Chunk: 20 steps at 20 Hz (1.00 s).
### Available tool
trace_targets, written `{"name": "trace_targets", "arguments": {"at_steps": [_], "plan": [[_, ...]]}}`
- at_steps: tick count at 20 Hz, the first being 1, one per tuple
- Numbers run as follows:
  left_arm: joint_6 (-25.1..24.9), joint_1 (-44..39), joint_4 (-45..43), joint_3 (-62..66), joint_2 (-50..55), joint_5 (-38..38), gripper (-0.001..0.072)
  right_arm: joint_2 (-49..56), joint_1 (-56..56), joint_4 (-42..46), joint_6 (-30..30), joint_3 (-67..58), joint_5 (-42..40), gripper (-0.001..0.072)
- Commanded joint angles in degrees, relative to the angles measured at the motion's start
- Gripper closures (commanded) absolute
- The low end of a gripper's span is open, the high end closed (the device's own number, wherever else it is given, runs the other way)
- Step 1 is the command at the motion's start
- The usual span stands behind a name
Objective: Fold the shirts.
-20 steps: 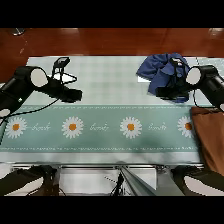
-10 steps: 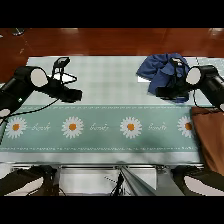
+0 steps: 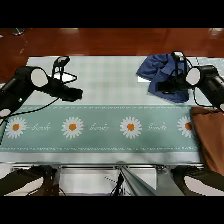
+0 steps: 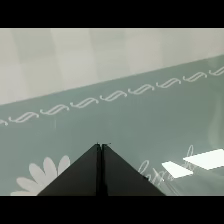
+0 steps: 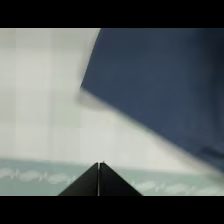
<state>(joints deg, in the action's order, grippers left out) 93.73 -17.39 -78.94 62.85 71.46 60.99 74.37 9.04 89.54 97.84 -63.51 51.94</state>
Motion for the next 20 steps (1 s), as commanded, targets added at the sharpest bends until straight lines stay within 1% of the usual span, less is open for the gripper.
{"name": "trace_targets", "arguments": {"at_steps": [1,2,3,4,6,7,8,10,12,14,17,18,19,20], "plan": [[0.0,0.0,-1.3,0.0,0.4,-9.9,0.0522,0.3,0.0,12.4,1.2,0.0,-14.1,0.0069],[0.0,0.0,-1.3,0.0,0.5,-13.1,0.0198,0.8,-0.1,18.1,2.3,0.0,-18.6,0.0089],[0.0,0.0,-1.5,0.0,0.8,-15.7,0.0001,1.5,-1.0,22.5,5.0,0.0,-22.5,0.009],[0.0,0.1,-1.9,0.0,1.0,-17.5,0.0001,2.6,-2.7,25.5,9.4,-0.2,-26.1,0.009],[0.0,0.6,-3.2,0.0,1.1,-18.5,0.0002,6.3,-7.6,25.9,17.0,-2.8,-27.9,0.009],[0.0,1.2,-3.5,0.0,1.1,-18.4,0.0002,8.6,-9.9,25.6,18.4,-4.6,-27.8,0.009],[0.0,2.0,-3.5,0.0,1.1,-18.3,0.0002,11.2,-12.1,24.5,18.5,-6.6,-27.5,0.0091],[0.0,4.3,-3.5,0.0,1.1,-18.3,0.0003,16.6,-15.3,22.1,18.4,-10.6,-23.5,0.0093],[0.0,7.3,-3.4,0.1,1.1,-16.4,0.0002,21.6,-17.6,18.3,16.4,-13.1,-17.9,0.0094],[0.1,10.3,-3.4,0.1,1.1,-11.0,0.0003,25.4,-19.1,13.6,12.4,-14.5,-15.2,0.0094],[0.0,12.9,-3.4,0.1,1.1,0.0,0.0003,28.6,-20.1,2.8,5.5,-16.1,-10.9,0.0101],[0.0,13.5,-3.4,0.1,1.1,3.4,0.0003,28.8,-20.1,-0.8,2.6,-16.1,-9.7,0.0165],[0.0,13.9,-3.4,0.1,1.1,6.1,0.0003,28.7,-19.9,-4.3,-0.5,-16.1,-8.4,0.0339],[0.0,14.2,-3.4,0.1,1.0,8.7,0.0003,28.2,-19.9,-8.5,-4.0,-16.5,-6.6,0.0572]]}}
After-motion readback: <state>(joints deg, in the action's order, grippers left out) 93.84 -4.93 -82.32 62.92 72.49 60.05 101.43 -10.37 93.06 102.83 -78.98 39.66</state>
